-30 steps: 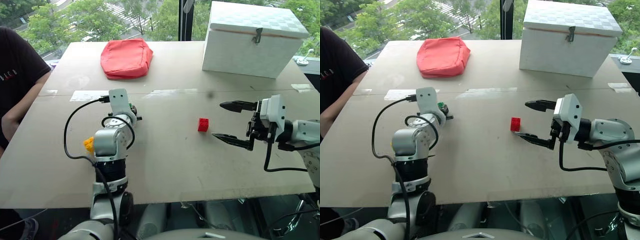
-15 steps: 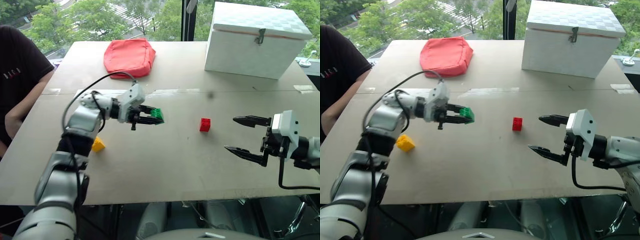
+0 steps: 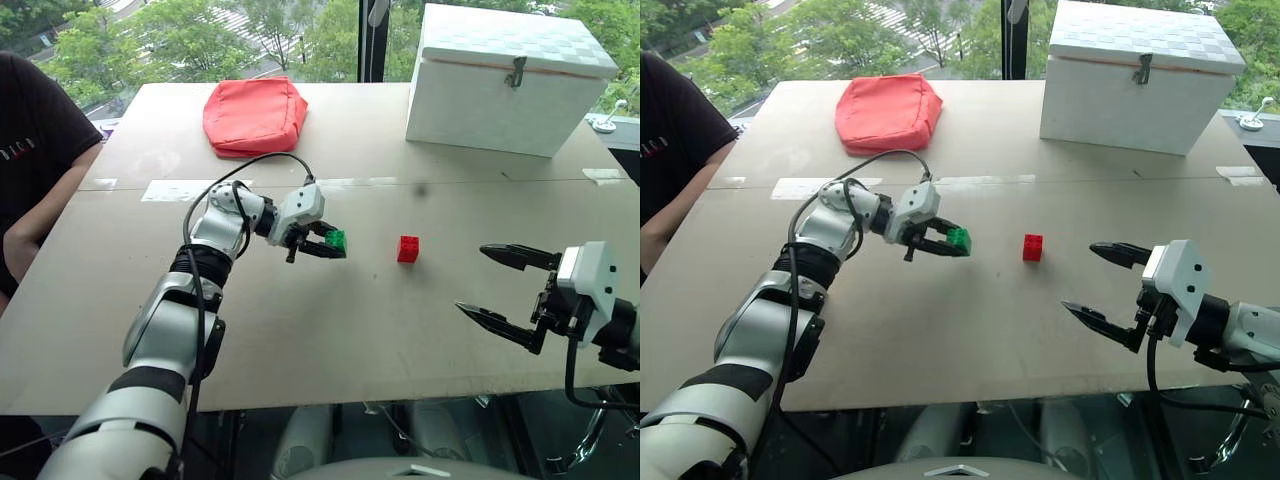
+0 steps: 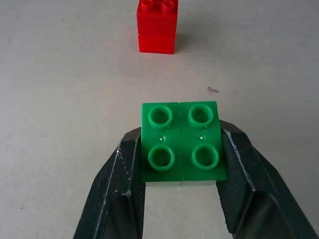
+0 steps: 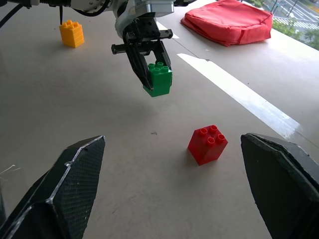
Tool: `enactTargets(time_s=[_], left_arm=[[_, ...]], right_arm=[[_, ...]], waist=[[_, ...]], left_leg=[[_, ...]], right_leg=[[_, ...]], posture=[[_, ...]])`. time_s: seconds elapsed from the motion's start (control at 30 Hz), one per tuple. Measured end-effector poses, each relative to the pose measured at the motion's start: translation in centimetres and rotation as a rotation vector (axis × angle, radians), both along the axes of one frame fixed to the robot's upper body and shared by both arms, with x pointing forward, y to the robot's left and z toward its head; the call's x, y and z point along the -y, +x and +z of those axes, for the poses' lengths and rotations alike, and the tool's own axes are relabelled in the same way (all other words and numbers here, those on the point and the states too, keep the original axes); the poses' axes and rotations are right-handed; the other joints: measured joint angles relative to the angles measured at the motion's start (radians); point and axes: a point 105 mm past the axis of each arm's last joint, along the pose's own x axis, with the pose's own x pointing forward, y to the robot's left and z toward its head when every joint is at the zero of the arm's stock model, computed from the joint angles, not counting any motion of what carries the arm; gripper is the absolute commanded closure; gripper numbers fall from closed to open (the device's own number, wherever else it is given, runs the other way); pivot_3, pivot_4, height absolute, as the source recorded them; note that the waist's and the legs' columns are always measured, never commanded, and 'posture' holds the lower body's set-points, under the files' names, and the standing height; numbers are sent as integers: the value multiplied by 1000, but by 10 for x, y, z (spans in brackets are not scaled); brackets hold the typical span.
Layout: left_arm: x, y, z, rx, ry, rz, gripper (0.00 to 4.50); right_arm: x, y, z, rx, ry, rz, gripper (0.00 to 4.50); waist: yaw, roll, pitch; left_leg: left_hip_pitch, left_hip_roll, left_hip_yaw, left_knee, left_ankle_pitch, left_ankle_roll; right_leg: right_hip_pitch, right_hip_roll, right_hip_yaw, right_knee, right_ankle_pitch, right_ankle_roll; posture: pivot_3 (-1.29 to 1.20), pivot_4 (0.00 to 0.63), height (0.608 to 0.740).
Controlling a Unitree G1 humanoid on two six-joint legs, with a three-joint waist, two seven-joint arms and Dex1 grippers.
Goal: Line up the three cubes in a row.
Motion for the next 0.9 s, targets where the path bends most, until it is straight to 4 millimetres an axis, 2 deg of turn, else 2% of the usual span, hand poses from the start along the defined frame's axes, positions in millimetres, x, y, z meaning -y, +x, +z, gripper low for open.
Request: enactTargets(time_s=[0.37, 0.73, 0.77, 0.9], left_arm=[[4, 7, -5, 1, 27, 21, 3204], [21, 9, -8, 1, 36, -5, 3204], [21, 9, -9, -6, 38, -3, 2133], [22, 9, -14, -22, 43, 1, 254]], right_arm=[[0, -1, 1, 6, 5, -15, 0], [-4, -6, 1, 5, 4, -30, 0], [-4, -6, 1, 3, 4, -33, 0], [-6, -8, 1, 8, 5, -37, 0]], waist=[[0, 0, 0], [-1, 0, 0], [-1, 0, 0], [0, 0, 0]], left_leg=[[0, 0, 0, 0, 0, 0], [0, 0, 0, 0, 0, 0], [0, 0, 0, 0, 0, 0], [0, 0, 0, 0, 0, 0]], right_leg=[[0, 0, 0, 0, 1, 0], [0, 1, 0, 0, 1, 0], [0, 1, 0, 0, 1, 0], [0, 1, 0, 0, 1, 1]], posture=[[0, 150, 740], [0, 150, 740], [0, 150, 740], [0, 150, 740]])
